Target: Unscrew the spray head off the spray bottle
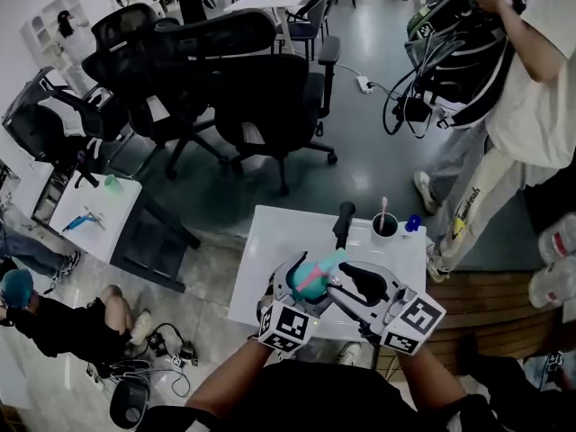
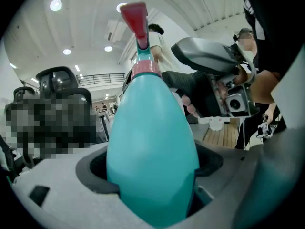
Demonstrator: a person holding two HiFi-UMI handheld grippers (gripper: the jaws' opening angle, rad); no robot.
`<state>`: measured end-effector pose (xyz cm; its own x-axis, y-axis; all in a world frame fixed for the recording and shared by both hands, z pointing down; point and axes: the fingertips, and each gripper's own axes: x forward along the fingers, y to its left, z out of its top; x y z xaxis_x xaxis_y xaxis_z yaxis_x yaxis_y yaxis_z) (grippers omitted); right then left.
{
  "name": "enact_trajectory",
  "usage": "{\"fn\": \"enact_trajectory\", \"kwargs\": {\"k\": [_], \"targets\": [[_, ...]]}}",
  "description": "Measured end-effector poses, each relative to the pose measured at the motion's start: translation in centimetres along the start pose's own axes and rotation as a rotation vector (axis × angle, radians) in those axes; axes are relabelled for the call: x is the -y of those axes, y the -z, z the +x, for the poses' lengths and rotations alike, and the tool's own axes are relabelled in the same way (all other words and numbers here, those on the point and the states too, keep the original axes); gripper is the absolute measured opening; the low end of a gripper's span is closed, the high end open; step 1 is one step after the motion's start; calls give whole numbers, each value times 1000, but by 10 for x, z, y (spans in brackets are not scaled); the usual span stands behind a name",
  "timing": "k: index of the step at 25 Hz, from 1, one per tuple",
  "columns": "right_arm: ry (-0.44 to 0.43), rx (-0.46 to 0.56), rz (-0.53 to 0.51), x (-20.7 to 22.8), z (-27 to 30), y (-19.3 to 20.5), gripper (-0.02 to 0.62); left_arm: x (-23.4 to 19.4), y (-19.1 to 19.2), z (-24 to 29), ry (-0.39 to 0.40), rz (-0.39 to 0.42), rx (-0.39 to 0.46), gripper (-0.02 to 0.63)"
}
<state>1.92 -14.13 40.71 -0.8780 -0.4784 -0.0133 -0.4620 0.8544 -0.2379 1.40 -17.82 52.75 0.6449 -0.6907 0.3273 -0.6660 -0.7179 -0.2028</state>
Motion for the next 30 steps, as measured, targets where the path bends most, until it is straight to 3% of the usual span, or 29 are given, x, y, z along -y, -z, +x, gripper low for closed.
{"fn": "enact_trajectory", "kwargs": {"k": [3, 8, 13, 18, 26, 30], "targets": [[98, -12, 70, 8, 8, 6, 192, -5, 6, 0, -39, -16, -31, 446], [199, -15, 95, 11, 21, 12, 186, 0, 7, 4, -73, 16, -59, 446], [205, -5, 94, 11, 18, 9, 140, 6, 3, 2, -52, 19, -39, 446], [90, -25, 10, -1, 14, 4, 135, 18, -5, -4, 61, 38, 28, 446], [-273, -50, -157, -29, -7, -2, 135, 53, -21, -17, 290, 80, 135, 446], [-386, -67, -183, -44, -15, -6, 137, 63, -29, -22, 345, 119, 178, 446]]}}
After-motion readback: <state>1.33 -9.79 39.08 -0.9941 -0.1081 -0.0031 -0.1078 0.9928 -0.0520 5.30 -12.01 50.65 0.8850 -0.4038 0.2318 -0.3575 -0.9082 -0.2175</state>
